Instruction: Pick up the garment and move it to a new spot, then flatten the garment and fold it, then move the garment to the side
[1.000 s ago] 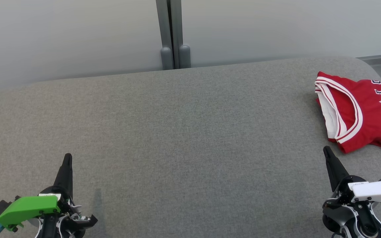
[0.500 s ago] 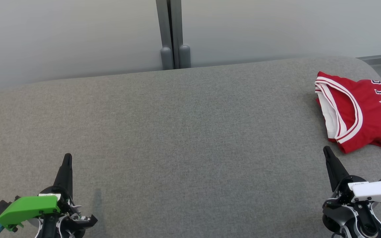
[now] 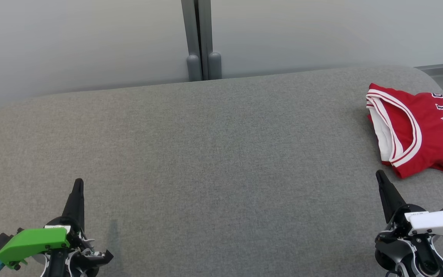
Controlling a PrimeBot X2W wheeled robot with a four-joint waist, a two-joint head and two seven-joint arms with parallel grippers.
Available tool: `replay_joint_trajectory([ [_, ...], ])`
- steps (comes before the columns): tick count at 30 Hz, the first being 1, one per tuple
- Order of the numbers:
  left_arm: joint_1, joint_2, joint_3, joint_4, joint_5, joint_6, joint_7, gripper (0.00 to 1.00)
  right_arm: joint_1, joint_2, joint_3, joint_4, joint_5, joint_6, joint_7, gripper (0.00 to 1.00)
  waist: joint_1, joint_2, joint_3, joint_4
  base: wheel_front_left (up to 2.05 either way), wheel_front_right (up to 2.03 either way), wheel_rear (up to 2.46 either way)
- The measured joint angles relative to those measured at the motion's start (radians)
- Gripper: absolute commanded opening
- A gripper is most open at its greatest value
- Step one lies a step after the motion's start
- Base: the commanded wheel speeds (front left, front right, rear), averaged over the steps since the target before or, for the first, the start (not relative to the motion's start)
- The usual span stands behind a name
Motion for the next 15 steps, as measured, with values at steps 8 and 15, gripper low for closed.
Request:
replay_joint_trajectory([
  [8,0.0,0.0,0.0,0.0,0.0,0.0,0.0,0.0,0.0,0.0,0.0,0.0,0.0,0.0,0.0,0.0,0.0,0.0,0.0,0.0,0.0,0.0,0.0],
  [15,0.0,0.0,0.001,0.0,0.0,0.0,0.0,0.0,0.0,0.0,0.0,0.0,0.0,0.0,0.0,0.0,0.0,0.0,0.0,0.0,0.0,0.0,0.0],
])
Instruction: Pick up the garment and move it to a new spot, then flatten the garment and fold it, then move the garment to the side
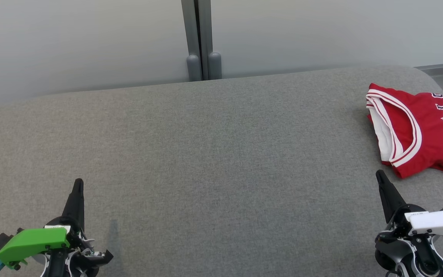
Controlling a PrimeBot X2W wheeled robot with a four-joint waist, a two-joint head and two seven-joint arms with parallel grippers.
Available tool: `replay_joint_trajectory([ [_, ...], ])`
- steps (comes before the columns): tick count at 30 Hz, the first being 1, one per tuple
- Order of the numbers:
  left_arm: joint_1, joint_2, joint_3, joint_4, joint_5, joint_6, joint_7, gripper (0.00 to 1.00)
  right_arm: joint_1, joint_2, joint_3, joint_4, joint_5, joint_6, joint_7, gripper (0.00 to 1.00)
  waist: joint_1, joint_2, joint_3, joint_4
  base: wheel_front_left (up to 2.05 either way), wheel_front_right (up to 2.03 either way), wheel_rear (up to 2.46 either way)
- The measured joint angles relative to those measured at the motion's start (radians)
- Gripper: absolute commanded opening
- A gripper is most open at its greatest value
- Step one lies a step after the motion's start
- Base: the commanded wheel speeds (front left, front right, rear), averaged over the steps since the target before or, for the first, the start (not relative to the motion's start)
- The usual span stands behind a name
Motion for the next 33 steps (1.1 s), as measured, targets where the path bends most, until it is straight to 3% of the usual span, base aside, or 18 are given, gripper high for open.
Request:
replay_joint_trajectory([
  [33,0.0,0.0,0.001,0.0,0.0,0.0,0.0,0.0,0.0,0.0,0.0,0.0,0.0,0.0,0.0,0.0,0.0,0.0,0.0,0.0,0.0,0.0,0.0],
])
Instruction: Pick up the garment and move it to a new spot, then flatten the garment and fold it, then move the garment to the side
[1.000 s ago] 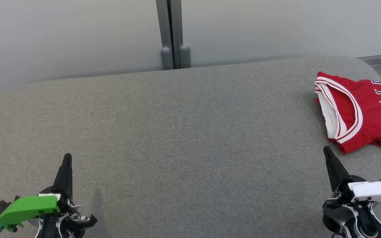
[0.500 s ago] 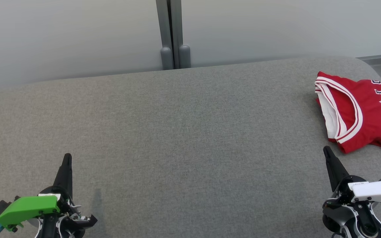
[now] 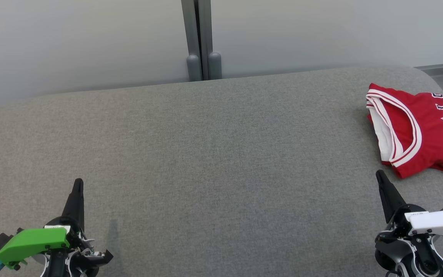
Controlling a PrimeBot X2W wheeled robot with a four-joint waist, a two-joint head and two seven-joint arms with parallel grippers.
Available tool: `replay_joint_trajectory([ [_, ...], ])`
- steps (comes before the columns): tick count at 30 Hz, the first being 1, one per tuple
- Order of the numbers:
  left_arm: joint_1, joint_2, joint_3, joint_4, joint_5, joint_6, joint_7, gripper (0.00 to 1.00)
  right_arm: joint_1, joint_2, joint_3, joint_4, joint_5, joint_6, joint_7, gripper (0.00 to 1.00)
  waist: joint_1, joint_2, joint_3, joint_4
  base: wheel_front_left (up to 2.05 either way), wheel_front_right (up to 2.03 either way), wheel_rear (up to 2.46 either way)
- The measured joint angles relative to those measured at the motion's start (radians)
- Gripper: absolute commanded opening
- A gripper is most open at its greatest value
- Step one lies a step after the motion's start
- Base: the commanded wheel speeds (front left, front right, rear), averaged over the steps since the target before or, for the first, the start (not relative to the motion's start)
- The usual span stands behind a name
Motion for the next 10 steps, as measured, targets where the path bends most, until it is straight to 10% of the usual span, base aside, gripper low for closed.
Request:
replay_joint_trajectory([
  [10,0.0,0.0,0.0,0.0,0.0,0.0,0.0,0.0,0.0,0.0,0.0,0.0,0.0,0.0,0.0,0.0,0.0,0.0,0.0,0.0,0.0,0.0,0.0],
])
